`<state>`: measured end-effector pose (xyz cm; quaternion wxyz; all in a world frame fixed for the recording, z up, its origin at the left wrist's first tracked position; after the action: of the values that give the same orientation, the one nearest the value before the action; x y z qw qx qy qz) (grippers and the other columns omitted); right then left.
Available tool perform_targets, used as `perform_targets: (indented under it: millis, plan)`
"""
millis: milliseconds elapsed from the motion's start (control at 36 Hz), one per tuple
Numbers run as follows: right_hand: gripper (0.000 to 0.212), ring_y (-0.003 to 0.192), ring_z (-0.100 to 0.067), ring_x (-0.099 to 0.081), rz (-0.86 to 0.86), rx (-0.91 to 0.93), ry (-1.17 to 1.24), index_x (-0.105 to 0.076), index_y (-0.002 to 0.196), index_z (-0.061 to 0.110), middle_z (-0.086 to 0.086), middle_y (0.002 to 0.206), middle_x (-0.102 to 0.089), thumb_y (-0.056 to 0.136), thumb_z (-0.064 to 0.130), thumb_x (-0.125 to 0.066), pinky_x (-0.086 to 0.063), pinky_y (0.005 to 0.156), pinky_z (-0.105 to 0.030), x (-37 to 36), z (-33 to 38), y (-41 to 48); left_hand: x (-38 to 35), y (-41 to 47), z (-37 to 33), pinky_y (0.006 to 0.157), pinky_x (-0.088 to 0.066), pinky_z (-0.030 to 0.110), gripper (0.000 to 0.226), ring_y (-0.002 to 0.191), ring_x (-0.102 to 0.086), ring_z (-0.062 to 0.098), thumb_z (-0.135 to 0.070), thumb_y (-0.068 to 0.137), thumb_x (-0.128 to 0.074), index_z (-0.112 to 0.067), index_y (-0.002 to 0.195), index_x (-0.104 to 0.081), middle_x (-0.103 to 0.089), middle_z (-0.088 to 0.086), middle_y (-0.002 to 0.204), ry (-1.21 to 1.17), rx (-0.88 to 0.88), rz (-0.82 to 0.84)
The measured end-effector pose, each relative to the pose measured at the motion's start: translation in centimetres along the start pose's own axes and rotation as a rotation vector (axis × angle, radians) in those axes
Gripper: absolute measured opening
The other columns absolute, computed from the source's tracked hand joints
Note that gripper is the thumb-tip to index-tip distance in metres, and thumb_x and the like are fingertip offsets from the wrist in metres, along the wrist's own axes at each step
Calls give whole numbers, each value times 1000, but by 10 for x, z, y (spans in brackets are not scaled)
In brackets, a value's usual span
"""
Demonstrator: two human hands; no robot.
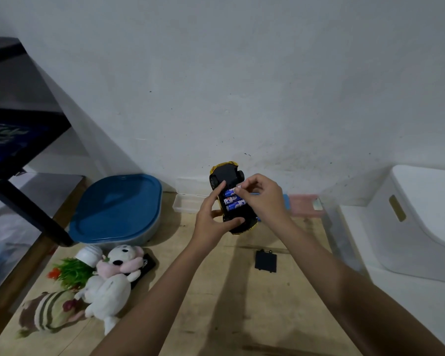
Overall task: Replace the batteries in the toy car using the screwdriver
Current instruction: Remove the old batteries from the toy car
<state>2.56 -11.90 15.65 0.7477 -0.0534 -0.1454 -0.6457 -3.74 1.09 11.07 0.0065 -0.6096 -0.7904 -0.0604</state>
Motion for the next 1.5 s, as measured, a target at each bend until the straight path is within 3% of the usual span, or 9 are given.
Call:
perform_targets:
  millis: [361,444,528,639,750,889,1000,1222,1500]
  plan:
    - [19,79,-21,-61,-196,-219,740,-47,87,13,-15,96,-54,93,-5,-42,-54,71,-20,38,-4,25,13,11,6,90,-53,35,87,118,-51,20,0,67,-80,-42,131,-40,-44,-9,125,-12,26,-35]
    - [19,74,-22,-58,-284,-393,965,-48,94,3,-16,87,-51,93,-10,-33,-51,74,-27,41,-16,25,14,15,5,89,-53,40,87,115,-53,22,-1,67,-80,-44,130,-39,-43,-8,124,-12,35,-40]
    - [25,54,-16,-40,-338,-517,1043,-49,94,0,-9,68,-40,89,-9,-25,-41,56,-24,41,-28,24,13,19,5,91,-53,43,87,116,-52,23,-2,67,-81,-44,132,-40,-43,-9,125,-8,37,-41]
    - [22,35,-6,-28,-165,-518,840,-52,83,5,-1,61,-33,89,0,-31,-24,32,-17,33,-31,29,11,26,4,91,-52,46,88,117,-53,24,-5,66,-82,-46,131,-40,-44,-9,125,4,19,-40]
    - [13,32,-4,-29,114,-360,236,-64,88,9,2,61,-43,89,11,-52,-21,32,-17,16,-18,33,8,32,4,90,-52,48,89,115,-54,24,-6,65,-83,-48,131,-41,-45,-12,123,18,5,-42]
    - [11,63,-7,-53,141,-112,-225,-68,96,14,3,71,-56,87,18,-61,-39,43,-7,3,-9,35,3,38,1,87,-54,44,89,113,-56,22,-4,66,-82,-46,131,-40,-46,-12,124,35,-32,-41]
    - [32,81,-16,-53,74,-14,-426,-55,107,16,0,87,-51,81,30,-68,-41,60,-21,3,-6,34,-1,40,0,86,-55,43,89,112,-57,20,-5,66,-82,-47,133,-40,-44,-20,123,45,-58,-40]
    - [43,83,-16,-56,133,23,-581,-57,102,14,-2,95,-58,73,43,-68,-47,63,-27,-9,-3,39,-6,41,-12,89,-51,26,88,108,-49,-8,-10,65,-83,-49,131,-38,-47,-7,128,158,-184,-17]
    - [38,70,-19,-62,74,2,-672,-61,85,12,-4,75,-63,65,45,-63,-52,56,-28,-7,8,35,-9,41,-13,79,-57,28,90,112,-50,3,-14,65,-84,-49,134,-39,-43,-9,129,210,-221,72]
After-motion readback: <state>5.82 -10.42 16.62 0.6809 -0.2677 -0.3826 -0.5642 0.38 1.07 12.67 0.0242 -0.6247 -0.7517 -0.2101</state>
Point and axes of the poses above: each hand's wrist, its own y-axis towards the middle knuckle, its own x-axis out of the back of the hand, z = x × y, the point moved 9 cm from there along y, towards the middle knuckle
